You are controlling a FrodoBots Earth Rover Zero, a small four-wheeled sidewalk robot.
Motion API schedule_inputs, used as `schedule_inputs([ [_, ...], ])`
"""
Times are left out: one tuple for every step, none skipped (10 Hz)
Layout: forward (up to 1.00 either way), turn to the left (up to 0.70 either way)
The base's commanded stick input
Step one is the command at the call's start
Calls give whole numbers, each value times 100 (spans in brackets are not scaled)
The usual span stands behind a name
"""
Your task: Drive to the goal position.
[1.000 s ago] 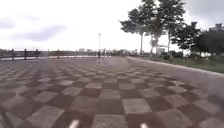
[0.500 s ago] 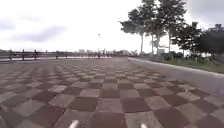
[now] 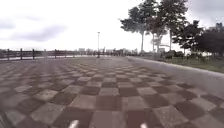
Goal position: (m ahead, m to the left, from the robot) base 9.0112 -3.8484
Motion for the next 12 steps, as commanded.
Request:
schedule_inputs([
  [70,2],
  [70,2],
  [70,2],
  [70,2],
  [70,1],
  [70,1],
  [70,0],
  [70,0],
  [70,0],
  [70,0],
  [70,0],
  [70,0],
])
